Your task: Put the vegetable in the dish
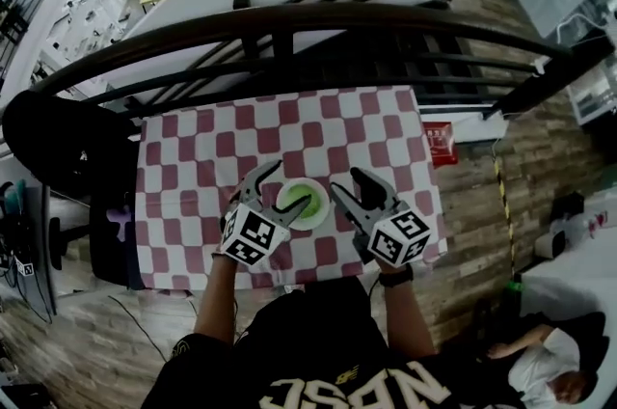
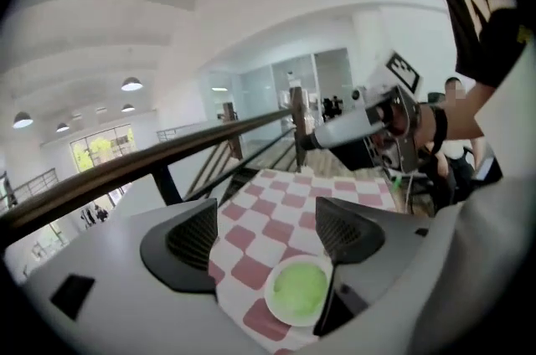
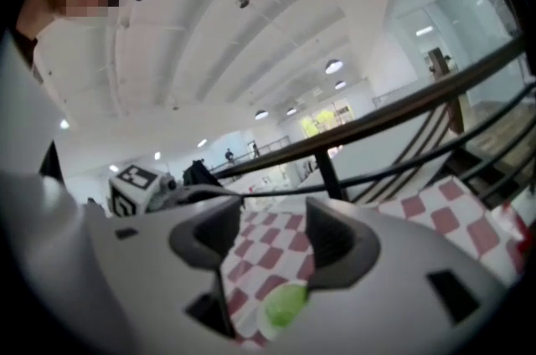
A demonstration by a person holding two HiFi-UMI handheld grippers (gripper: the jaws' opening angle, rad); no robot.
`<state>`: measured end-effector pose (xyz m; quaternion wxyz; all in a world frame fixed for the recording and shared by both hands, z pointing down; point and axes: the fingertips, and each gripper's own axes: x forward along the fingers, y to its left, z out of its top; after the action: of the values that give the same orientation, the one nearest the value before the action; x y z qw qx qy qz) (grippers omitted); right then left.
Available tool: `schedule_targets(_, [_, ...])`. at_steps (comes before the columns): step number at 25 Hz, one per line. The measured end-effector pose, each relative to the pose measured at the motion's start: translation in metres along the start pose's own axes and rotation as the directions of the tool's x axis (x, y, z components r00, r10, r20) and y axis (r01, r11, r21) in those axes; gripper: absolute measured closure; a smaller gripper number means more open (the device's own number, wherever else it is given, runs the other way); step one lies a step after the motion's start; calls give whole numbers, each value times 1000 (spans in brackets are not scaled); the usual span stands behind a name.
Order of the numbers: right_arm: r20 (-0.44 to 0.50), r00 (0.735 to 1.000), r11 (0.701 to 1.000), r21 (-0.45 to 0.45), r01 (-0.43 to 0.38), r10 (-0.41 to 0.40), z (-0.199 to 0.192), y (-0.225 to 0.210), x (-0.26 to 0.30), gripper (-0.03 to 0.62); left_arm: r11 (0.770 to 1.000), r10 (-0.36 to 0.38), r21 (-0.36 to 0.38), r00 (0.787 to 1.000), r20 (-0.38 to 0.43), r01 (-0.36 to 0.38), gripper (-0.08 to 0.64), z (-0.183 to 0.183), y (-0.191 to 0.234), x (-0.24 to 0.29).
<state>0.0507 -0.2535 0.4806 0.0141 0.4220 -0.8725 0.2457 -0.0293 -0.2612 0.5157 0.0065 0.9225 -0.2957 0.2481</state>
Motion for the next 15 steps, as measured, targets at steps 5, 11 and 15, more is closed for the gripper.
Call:
schedule_targets(5, [58, 995, 982, -165, 88, -79, 35, 30, -9, 342, 988, 123, -112, 978, 169, -105, 294, 47, 22, -61])
schedule_targets(11, [78, 980, 933, -298, 201, -186, 45, 64, -12, 373, 951, 272, -204, 940, 205, -231, 427, 50, 22, -110])
schedule_targets(15, [125, 977, 938, -284, 201, -171, 49, 84, -17, 453, 905, 382, -295, 891, 247, -306, 508, 57, 24, -131])
